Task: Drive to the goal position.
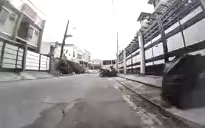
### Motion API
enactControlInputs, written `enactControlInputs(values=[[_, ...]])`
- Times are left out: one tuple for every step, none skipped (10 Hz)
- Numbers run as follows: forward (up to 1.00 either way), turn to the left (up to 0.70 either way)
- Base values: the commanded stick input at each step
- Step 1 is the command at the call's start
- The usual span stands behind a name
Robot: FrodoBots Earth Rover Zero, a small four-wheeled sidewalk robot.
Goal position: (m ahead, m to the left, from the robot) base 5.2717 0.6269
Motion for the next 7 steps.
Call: enactControlInputs(values=[[0.11, 0.0], [0.11, 0.0], [0.1, 0.0], [0.1, 0.0], [0.11, 0.0], [0.11, 0.0], [0.11, 0.0]])
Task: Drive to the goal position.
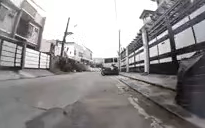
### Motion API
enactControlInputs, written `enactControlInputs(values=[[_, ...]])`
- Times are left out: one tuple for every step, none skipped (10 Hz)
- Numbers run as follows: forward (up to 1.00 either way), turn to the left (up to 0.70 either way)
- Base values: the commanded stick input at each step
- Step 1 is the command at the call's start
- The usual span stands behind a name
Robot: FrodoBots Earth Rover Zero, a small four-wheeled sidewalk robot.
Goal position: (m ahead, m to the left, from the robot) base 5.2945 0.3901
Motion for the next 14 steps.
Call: enactControlInputs(values=[[0.11, 0.0], [0.16, 0.0], [0.26, 0.0], [0.7, 0.0], [1.0, 0.0], [1.0, 0.0], [1.0, 0.0], [1.0, -0.01], [1.0, -0.32], [1.0, -0.13], [1.0, -0.03], [1.0, 0.0], [1.0, 0.0], [0.93, 0.0]])
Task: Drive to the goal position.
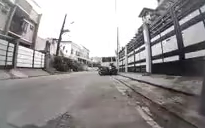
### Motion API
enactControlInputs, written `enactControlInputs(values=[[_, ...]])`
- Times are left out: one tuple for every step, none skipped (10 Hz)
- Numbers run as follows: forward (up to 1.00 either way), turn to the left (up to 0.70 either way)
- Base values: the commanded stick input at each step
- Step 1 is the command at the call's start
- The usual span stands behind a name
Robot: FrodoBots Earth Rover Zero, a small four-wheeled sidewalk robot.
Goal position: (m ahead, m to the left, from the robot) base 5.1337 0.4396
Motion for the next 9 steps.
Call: enactControlInputs(values=[[0.79, 0.0], [0.18, 0.0], [0.14, 0.0], [0.14, 0.0], [0.14, 0.0], [0.14, 0.0], [0.14, 0.0], [0.14, 0.0], [0.14, 0.0]])
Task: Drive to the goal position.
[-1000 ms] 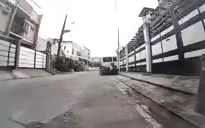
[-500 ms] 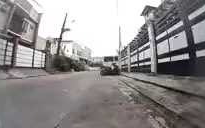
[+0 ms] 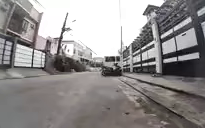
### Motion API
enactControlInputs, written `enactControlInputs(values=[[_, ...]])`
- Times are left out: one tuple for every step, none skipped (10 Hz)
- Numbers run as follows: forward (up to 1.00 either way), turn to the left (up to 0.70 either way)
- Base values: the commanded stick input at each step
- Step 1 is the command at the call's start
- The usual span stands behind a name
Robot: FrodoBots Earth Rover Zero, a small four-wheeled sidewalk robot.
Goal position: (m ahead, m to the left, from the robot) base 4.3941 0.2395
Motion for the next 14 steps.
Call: enactControlInputs(values=[[0.14, 0.0], [0.14, 0.0], [0.14, 0.0], [0.14, 0.0], [0.14, -0.01], [0.14, -0.02], [0.14, -0.02], [0.14, -0.02], [0.14, -0.02], [0.14, -0.02], [0.52, -0.14], [1.0, -0.32], [1.0, -0.36], [1.0, -0.36]])
